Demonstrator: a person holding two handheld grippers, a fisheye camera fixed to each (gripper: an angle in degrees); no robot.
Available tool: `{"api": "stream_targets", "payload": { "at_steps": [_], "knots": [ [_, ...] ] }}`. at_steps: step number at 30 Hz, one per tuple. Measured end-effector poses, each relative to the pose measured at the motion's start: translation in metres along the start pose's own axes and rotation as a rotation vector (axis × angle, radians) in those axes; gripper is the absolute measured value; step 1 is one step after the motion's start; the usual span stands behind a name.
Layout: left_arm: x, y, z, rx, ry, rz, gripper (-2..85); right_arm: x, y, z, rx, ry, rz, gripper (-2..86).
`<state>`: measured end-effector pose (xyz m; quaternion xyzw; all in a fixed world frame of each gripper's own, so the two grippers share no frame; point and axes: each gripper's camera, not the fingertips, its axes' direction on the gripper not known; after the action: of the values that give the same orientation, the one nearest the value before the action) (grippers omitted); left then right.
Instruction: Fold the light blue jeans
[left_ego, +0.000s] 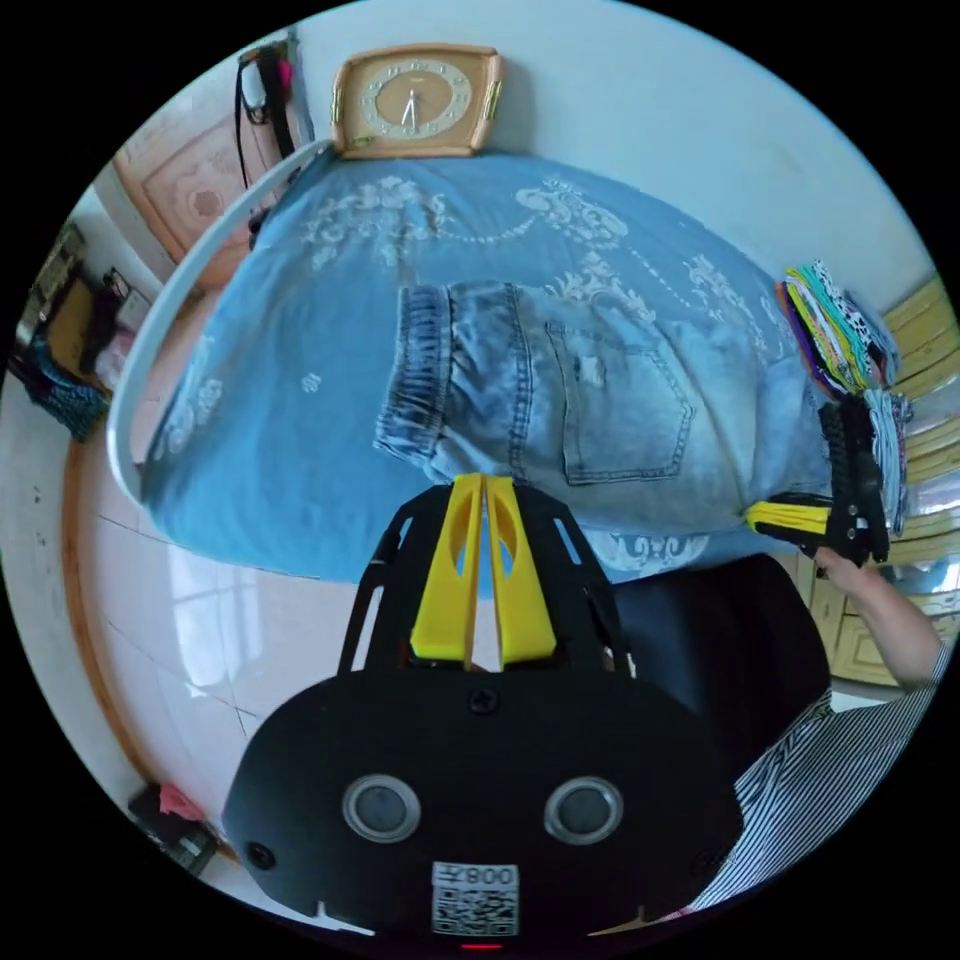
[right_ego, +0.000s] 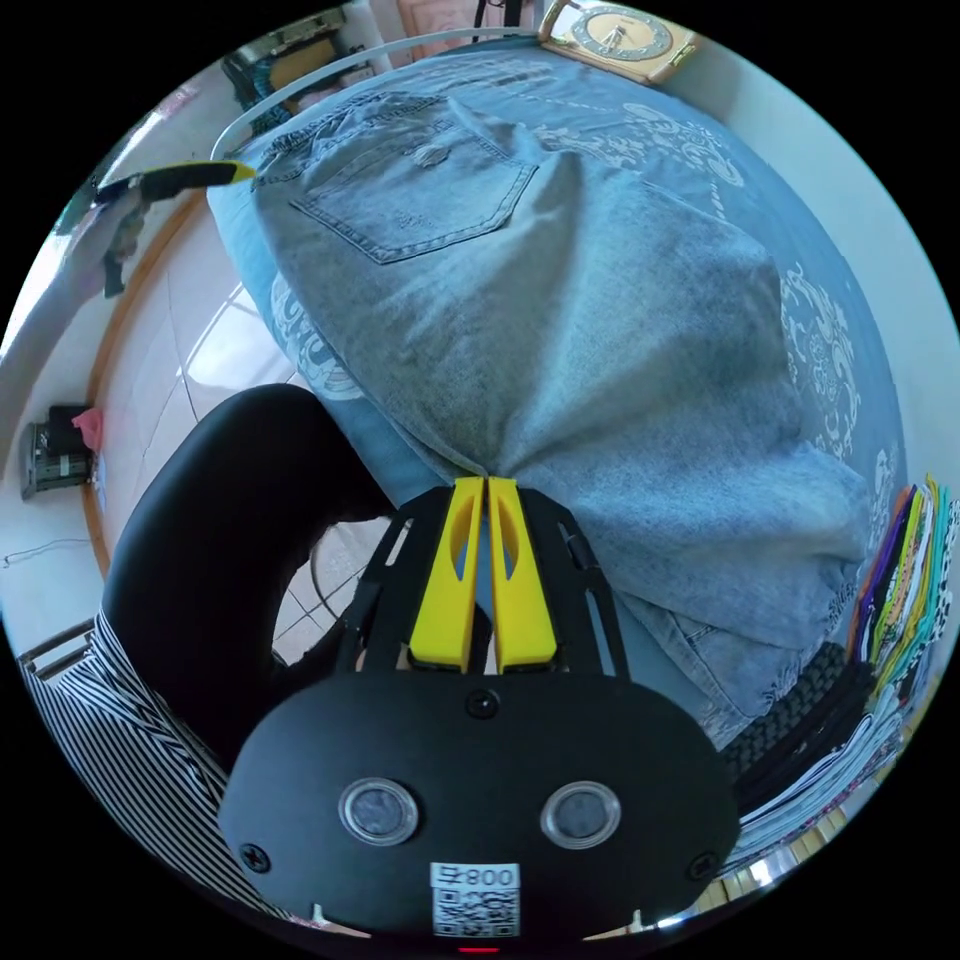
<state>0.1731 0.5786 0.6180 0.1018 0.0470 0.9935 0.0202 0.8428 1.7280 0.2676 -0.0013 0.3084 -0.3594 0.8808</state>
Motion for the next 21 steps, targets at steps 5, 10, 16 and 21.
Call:
{"api": "stream_targets", "payload": {
  "at_steps": [5, 10, 16, 21],
  "knots": [
    [0.043, 0.009, 0.026, 0.03, 0.109, 0.025, 0.1, 0.025, 0.03, 0.004, 0.049, -0.061, 0.051, 0.8],
    [0.131, 0.01, 0.019, 0.169, 0.134, 0.204, 0.2, 0.067, 0.085, -0.011, 0.213, -0.255, 0.165, 0.5],
    [0.28, 0.005, 0.077, 0.055, 0.291, 0.558, 1.0, 0.179, 0.195, -0.034, 0.453, -0.406, 0.515, 0.6],
    [0.388, 0.002, 0.127, -0.018, 0.316, 0.74, 4.3, 0.293, 0.283, -0.025, 0.513, -0.355, 0.874, 3.7]
  ]
}}
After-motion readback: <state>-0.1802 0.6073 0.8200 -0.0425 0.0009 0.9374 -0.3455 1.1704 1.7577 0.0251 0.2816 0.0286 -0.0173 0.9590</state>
